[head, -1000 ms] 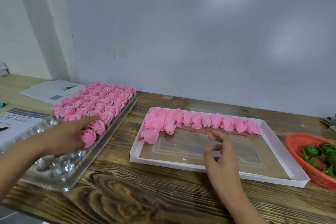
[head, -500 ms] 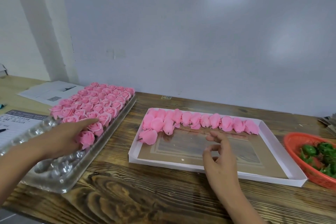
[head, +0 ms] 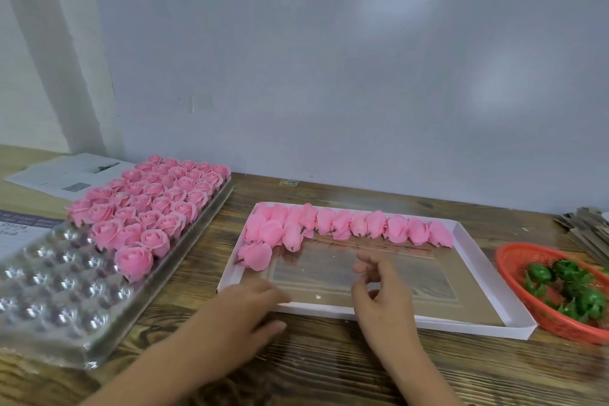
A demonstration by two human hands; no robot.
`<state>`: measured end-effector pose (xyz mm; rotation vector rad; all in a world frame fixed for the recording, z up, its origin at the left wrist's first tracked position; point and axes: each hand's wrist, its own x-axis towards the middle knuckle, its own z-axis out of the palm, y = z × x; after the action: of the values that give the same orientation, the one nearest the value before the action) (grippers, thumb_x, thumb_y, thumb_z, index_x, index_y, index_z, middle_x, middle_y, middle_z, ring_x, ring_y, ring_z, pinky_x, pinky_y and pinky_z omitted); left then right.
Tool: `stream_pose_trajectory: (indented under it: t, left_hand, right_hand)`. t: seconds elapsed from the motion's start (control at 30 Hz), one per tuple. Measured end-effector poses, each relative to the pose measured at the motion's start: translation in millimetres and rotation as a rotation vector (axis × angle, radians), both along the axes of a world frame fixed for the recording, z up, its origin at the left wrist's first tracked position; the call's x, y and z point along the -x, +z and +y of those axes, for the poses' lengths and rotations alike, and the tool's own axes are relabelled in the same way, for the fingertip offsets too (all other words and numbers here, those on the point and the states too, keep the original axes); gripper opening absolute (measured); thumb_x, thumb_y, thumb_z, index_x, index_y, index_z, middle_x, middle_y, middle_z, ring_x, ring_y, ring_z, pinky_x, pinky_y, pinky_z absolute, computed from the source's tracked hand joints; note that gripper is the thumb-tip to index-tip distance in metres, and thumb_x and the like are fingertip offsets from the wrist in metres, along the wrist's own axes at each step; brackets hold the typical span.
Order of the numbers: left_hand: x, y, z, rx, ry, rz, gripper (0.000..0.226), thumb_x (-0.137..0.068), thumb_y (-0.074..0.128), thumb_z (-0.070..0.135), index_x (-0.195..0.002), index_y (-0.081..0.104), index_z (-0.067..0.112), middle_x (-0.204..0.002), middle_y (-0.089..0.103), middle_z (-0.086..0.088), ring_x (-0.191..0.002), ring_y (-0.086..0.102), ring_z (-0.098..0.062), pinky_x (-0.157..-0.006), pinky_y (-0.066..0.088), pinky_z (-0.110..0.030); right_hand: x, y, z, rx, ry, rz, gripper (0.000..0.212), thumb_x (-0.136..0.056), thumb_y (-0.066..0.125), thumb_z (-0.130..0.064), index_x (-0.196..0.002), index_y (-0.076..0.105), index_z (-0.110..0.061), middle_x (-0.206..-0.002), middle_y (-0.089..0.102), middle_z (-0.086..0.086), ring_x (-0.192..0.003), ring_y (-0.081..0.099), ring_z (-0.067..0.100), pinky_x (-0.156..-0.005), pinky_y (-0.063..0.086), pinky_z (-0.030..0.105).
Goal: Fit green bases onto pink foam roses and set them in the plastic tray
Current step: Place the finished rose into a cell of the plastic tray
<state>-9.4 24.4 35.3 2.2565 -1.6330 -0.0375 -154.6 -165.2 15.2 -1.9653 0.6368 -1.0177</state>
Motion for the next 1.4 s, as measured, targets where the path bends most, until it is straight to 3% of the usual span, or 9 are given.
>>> stream_pose_trajectory:
  t: [0.2,0.3,0.47,0.67,0.93,1.1,1.17,1.27,1.4]
  left_hand:
    - [11,-20,-34,0.060,-0.023,-0.090,0.031,-0.104,0.048,0.034,-0.133,0.056,0.030,-0.128,0.056,0.013,-0.123,0.047,-0.003,-0.098,0.033,-0.012]
    - [7,-23,-38,0.019,-0.022,-0.138,0.026,-0.105,0.045,0.026,-0.125,0.061,0.023,-0.122,0.060,0.007,-0.118,0.052,-0.010,-0.098,0.043,-0.025]
    - [-5,-24,-36,0.016,-0.012,-0.119,0.020,-0.103,0.050,0.023,-0.113,0.066,0.020,-0.114,0.064,0.008,-0.108,0.056,-0.011,-0.091,0.045,-0.024]
    - [-4,-29,-30,0.133,-0.038,-0.140,0.011,-0.082,0.075,0.009,-0.086,0.071,0.018,-0.085,0.069,0.007,-0.080,0.065,-0.014,-0.065,0.053,-0.028]
    - [-4,-29,-29,0.202,-0.087,-0.150,0.008,-0.086,0.065,0.022,-0.093,0.066,0.025,-0.089,0.066,0.012,-0.082,0.061,-0.010,-0.068,0.051,-0.026]
    - [-4,-29,-30,0.221,-0.088,-0.176,0.010,-0.083,0.067,0.019,-0.093,0.069,0.021,-0.089,0.068,0.008,-0.082,0.064,-0.015,-0.067,0.055,-0.033]
    - [-5,-30,-29,0.233,-0.088,-0.187,0.011,-0.082,0.068,0.019,-0.092,0.070,0.022,-0.092,0.070,0.008,-0.082,0.064,-0.015,-0.066,0.056,-0.032]
    - [-5,-31,-28,0.242,-0.093,-0.183,0.008,-0.081,0.067,0.019,-0.089,0.067,0.020,-0.091,0.069,0.008,-0.081,0.062,-0.014,-0.065,0.056,-0.032]
    - [-8,-34,-29,0.258,-0.110,-0.190,0.010,-0.079,0.066,0.019,-0.088,0.065,0.022,-0.088,0.066,0.010,-0.076,0.059,-0.013,-0.061,0.054,-0.031]
  right_hand:
    - [-1,-2,0,0.014,-0.005,0.014,0.036,-0.087,0.057,0.002,-0.112,0.059,-0.025,-0.094,0.064,-0.010,-0.089,0.058,0.001,-0.064,0.042,0.009]
    - [-1,-1,0,0.010,0.001,0.029,0.036,-0.088,0.057,0.000,-0.112,0.059,-0.026,-0.095,0.063,-0.011,-0.090,0.058,0.001,-0.065,0.043,0.009]
    - [1,-1,3,0.023,0.034,0.085,0.038,-0.088,0.057,-0.005,-0.108,0.056,-0.036,-0.094,0.062,-0.014,-0.093,0.057,-0.002,-0.070,0.044,0.010]
    - [-5,-5,7,0.039,0.066,0.259,0.028,-0.088,0.059,-0.016,-0.106,0.056,-0.037,-0.090,0.062,-0.020,-0.084,0.056,-0.005,-0.067,0.044,0.013]
    - [-45,12,-2,-0.023,0.157,0.639,0.006,-0.085,0.061,-0.029,-0.081,0.061,-0.025,-0.082,0.065,-0.008,-0.078,0.059,0.007,-0.061,0.040,0.023]
    - [-96,28,0,-0.099,0.210,0.568,0.043,-0.086,0.058,-0.023,-0.048,0.039,-0.022,-0.038,0.039,-0.010,-0.040,0.036,0.005,-0.045,0.031,0.021]
    - [-116,28,-1,-0.206,0.155,0.512,0.043,-0.085,0.057,-0.020,-0.047,0.039,-0.018,-0.030,0.033,-0.009,-0.040,0.034,0.009,-0.044,0.031,0.022]
    - [-141,25,-2,-0.324,0.092,0.463,0.021,-0.083,0.060,-0.025,-0.069,0.052,-0.010,-0.054,0.054,-0.001,-0.059,0.053,0.020,-0.056,0.043,0.025]
    - [-160,17,-6,-0.330,-0.012,0.479,0.025,-0.082,0.056,-0.023,-0.095,0.060,-0.002,-0.090,0.067,0.015,-0.086,0.063,0.032,-0.075,0.052,0.037]
